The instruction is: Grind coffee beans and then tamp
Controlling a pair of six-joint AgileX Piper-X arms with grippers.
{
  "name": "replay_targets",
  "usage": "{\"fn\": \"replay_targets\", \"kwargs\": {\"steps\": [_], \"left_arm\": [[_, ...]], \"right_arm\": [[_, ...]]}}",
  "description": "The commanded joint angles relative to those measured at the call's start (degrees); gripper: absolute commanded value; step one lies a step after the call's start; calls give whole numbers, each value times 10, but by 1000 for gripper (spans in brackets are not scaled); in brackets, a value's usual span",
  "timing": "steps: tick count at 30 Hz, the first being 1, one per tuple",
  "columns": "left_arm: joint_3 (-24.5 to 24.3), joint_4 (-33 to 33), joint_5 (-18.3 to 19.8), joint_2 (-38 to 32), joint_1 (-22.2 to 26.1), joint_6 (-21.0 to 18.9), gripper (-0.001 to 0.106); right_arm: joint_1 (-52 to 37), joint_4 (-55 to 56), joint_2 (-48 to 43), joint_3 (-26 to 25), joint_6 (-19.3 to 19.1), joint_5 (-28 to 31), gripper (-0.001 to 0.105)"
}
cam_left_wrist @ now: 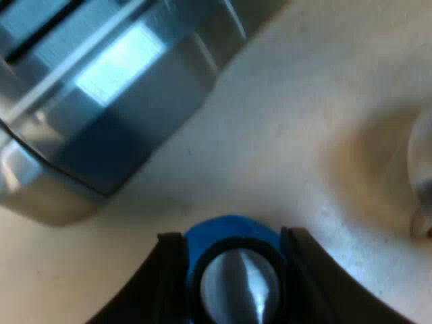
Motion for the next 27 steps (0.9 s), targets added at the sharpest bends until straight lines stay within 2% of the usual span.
{"fn": "replay_targets", "kwargs": {"steps": [1, 14, 16, 18, 20, 22, 23, 26, 27], "left_arm": [[8, -10, 3, 0, 0, 4, 0], [11, -11, 3, 0, 0, 4, 0], [11, -10, 3, 0, 0, 4, 4], [11, -10, 3, 0, 0, 4, 12], [11, -10, 3, 0, 0, 1, 31], [11, -9, 3, 0, 0, -1, 44], [11, -9, 3, 0, 0, -1, 59], [11, -9, 3, -6, 0, -1, 78], [11, -9, 3, -9, 0, -1, 80]], "right_arm": [[-2, 0, -2, -1, -4, -5, 70], [-2, 0, -2, -1, -4, -5, 70], [-2, 0, -2, -1, -4, -5, 70], [-2, 0, -2, -1, -4, -5, 70], [-2, 0, -2, -1, -4, -5, 70], [-2, 0, -2, -1, -4, -5, 70], [-2, 0, -2, -1, -4, -5, 70], [-2, 0, -2, -1, -4, -5, 70], [-2, 0, -2, -1, -4, -5, 70]]}}
